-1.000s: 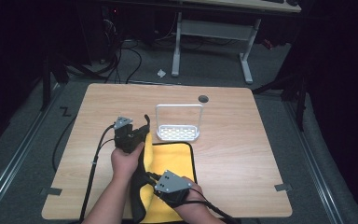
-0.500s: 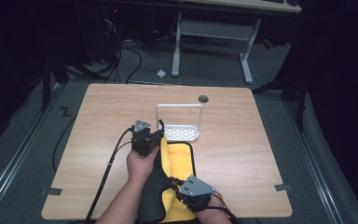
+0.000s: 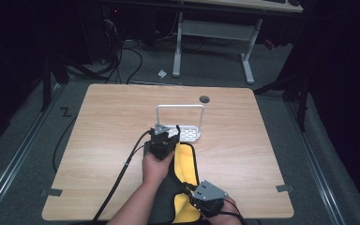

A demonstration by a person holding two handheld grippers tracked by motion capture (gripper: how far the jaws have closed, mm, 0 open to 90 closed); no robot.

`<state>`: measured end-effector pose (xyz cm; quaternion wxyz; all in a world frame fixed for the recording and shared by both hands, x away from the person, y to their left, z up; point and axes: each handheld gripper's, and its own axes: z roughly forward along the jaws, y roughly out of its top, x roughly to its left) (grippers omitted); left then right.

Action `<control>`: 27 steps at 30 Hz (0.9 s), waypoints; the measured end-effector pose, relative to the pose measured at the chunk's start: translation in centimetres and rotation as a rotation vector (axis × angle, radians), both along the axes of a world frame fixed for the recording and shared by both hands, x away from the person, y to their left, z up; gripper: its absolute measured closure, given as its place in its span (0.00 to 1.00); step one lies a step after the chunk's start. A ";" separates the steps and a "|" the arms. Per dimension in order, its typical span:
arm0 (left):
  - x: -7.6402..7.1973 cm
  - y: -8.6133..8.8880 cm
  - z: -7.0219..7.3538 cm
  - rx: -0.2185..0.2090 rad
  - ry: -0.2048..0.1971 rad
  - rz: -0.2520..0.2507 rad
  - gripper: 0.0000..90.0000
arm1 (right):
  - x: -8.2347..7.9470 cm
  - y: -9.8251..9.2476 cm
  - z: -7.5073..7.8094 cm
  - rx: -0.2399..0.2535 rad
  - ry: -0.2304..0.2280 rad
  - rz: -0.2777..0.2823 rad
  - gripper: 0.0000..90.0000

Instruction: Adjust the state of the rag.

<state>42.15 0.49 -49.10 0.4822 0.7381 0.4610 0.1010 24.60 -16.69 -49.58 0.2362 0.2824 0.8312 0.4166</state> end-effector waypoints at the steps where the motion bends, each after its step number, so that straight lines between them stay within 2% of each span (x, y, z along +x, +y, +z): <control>1: 0.0 0.0 0.0 0.000 0.000 0.000 0.96 | 0.0 0.0 0.0 0.000 0.000 0.000 0.92; 6: 0.1 -0.8 0.3 0.010 0.007 -0.009 0.95 | -0.2 -1.1 -0.2 -0.002 0.010 -0.023 0.92; 10: 0.7 -1.6 -0.4 0.031 0.038 -0.020 0.95 | 0.0 -2.2 -1.2 -0.028 0.056 -0.050 0.91; 17: 1.1 -2.4 -1.1 0.037 0.055 -0.030 0.94 | 0.2 -2.7 -1.8 -0.033 0.080 -0.060 0.89; 22: 1.0 -3.3 -1.3 0.014 0.060 -0.051 0.92 | 0.2 -3.1 -1.8 -0.021 0.089 -0.069 0.87; 27: 0.9 -4.4 -1.1 -0.004 0.063 -0.082 0.91 | -0.1 -3.5 -1.3 0.001 0.077 -0.068 0.86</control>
